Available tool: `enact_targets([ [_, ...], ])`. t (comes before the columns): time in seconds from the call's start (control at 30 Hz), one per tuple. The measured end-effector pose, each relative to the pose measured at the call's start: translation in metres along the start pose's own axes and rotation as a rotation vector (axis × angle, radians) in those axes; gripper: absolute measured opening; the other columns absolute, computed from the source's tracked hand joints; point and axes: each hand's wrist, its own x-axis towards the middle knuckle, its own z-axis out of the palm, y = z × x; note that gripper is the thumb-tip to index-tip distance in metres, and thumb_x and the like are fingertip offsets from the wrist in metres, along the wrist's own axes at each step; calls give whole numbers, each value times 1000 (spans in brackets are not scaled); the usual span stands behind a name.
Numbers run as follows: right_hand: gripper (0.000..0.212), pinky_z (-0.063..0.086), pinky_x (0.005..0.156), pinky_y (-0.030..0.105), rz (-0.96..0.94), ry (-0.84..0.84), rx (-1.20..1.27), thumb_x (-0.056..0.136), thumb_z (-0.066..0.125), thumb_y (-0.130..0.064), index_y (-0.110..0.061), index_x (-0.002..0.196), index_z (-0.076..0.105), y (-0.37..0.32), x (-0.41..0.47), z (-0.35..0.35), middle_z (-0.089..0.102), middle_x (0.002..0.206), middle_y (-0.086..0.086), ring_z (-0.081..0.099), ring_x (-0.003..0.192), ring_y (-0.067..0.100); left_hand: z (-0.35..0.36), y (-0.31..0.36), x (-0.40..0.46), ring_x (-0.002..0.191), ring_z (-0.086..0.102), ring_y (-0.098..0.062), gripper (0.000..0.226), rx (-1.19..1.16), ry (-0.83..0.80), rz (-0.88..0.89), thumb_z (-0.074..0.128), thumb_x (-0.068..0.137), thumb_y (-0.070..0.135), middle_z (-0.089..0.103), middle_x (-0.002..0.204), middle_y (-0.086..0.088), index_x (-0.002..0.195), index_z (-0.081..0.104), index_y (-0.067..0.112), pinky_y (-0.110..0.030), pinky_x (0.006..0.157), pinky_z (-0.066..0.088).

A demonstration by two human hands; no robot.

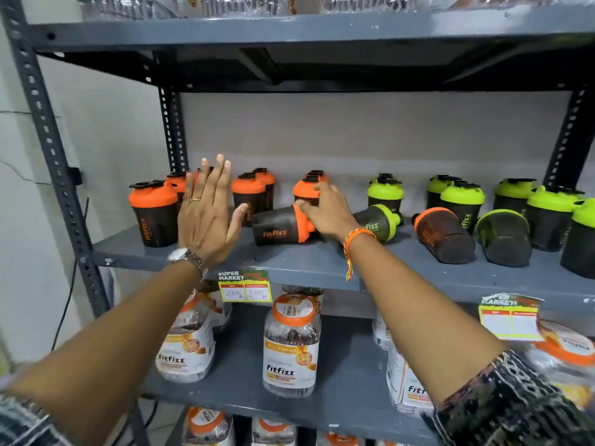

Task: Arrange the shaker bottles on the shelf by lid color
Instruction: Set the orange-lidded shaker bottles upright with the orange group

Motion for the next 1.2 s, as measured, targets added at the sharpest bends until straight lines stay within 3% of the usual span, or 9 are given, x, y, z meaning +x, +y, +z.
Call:
enact_targets([
  [0.17,84,36,114,52,147,-205,-27,86,63,-57,-9,146,28,2,-1,24,34,151,20,37,139,43,14,-29,-51,156,15,-24,67,-17,-53,-61,34,98,43,23,166,-6,157,25,12,-45,127,5],
  [0.27,86,41,108,49,237,-227,81,83,63,-59,-10,144,27,7,-2,37,44,145,19,46,132,39,20,-50,-76,151,29,-27,59,-78,-63,-86,38,98,35,40,158,-8,152,37,12,-41,127,9],
  [0.47,63,49,102,49,296,-102,343,79,72,-53,-22,123,38,11,-7,54,59,106,-2,59,113,27,23,-83,-114,135,49,-31,49,-97,-188,-119,36,97,37,59,142,-9,137,56,17,-44,119,26],
  [0.63,69,54,97,46,312,25,538,65,82,-53,-22,119,51,1,-19,59,61,119,4,62,110,23,17,-83,-115,120,59,-30,44,-116,-191,-133,40,96,36,66,131,-8,130,61,18,-46,106,39],
  [0.77,69,60,88,49,291,94,694,56,90,-42,-24,113,56,-18,-19,56,64,119,7,67,103,22,21,-86,-118,124,56,-29,42,-127,-205,-126,42,98,36,64,134,-7,133,58,18,-48,112,37],
  [0.87,75,61,85,47,246,156,648,45,93,-49,-32,111,60,-36,-11,56,66,115,2,68,103,22,22,-87,-118,125,55,-28,43,-136,-215,-125,42,97,37,63,135,-6,133,58,18,-49,114,36],
  [0.97,65,56,92,43,110,171,504,52,89,-50,-29,107,61,-54,-5,55,64,112,-1,63,104,19,20,-86,-118,125,55,-28,44,-143,-218,-140,42,97,38,64,135,-6,132,59,18,-47,115,35],
  [1.1,65,45,96,30,-43,82,393,63,88,-45,-28,117,57,-70,3,58,52,126,3,53,116,17,18,-85,-118,126,55,-27,45,-142,-228,-160,42,97,39,64,135,-5,133,59,20,-44,117,31],
  [1.2,68,42,99,30,-151,12,306,65,88,-42,-25,123,56,-79,5,67,49,125,5,50,116,19,17,-84,-117,127,55,-26,44,-147,-232,-167,43,96,38,64,135,-5,133,59,20,-43,117,30],
])
